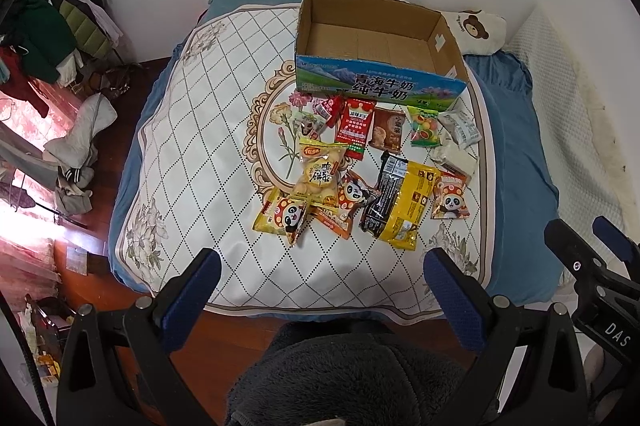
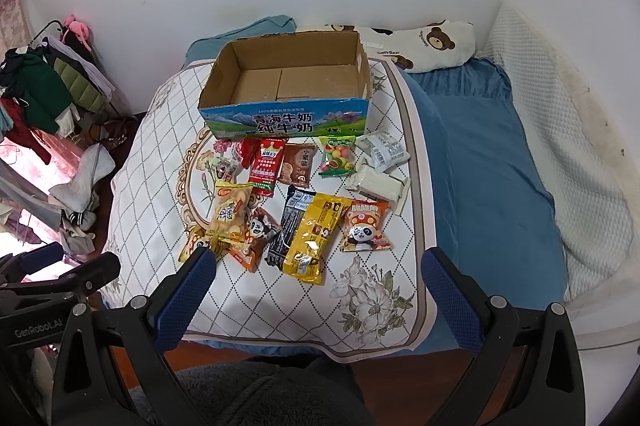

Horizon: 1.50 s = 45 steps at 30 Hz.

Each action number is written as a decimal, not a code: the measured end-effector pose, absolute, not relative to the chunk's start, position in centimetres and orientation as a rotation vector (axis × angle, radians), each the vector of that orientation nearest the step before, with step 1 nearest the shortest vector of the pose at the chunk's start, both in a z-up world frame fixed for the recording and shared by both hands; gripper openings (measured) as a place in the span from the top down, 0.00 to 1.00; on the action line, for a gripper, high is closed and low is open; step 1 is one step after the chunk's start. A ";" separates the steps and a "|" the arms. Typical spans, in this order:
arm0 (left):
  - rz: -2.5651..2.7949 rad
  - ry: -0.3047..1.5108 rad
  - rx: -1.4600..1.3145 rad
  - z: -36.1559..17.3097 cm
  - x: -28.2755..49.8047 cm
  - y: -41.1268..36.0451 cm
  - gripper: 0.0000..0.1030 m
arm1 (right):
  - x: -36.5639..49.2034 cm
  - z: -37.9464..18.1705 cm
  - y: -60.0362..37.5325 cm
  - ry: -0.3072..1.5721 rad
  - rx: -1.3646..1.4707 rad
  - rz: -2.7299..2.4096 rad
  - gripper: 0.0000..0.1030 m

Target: Organize snacks

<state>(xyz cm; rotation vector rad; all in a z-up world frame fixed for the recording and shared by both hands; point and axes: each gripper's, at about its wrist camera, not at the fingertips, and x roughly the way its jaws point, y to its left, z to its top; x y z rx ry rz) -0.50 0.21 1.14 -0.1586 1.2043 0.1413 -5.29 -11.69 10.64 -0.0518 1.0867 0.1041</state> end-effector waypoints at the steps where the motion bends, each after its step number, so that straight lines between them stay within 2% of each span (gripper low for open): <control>1: 0.142 1.204 -0.157 1.1 -0.5 0.2 0.00 | -5.4 10.5 -11.8 1.087 -0.052 0.104 0.00; 15: 0.144 1.196 -0.153 1.3 -0.4 0.3 0.00 | -5.1 10.2 -11.8 1.095 -0.035 0.111 0.00; 20: 0.214 1.146 -0.085 0.1 1.6 1.4 0.00 | -3.6 7.5 -12.0 1.129 0.010 0.099 0.00; 23: 0.239 1.151 -0.026 -2.2 3.4 1.9 0.00 | -1.7 4.0 -12.1 1.170 0.045 0.092 0.00; 28: 0.215 1.266 0.150 -9.2 7.8 2.1 0.00 | 2.2 -3.9 -11.9 1.256 0.092 0.053 0.00; 37: 0.121 1.483 0.169 -20.2 14.9 2.7 0.00 | 7.1 -17.1 -10.7 1.442 0.154 0.068 0.02; 42: 0.098 1.603 0.044 -25.2 18.7 3.9 0.01 | 7.9 -20.4 -10.1 1.458 0.149 0.039 0.03; 43: 0.087 1.615 0.026 -25.9 19.2 3.9 0.02 | 8.0 -21.1 -9.9 1.466 0.162 0.039 0.03; 44: 0.073 1.627 0.005 -26.5 19.5 3.8 0.07 | 8.1 -21.5 -9.7 1.472 0.168 0.032 0.03; 45: 0.070 1.637 -0.010 -27.1 19.7 3.8 0.18 | 8.4 -22.2 -9.7 1.477 0.168 0.021 0.03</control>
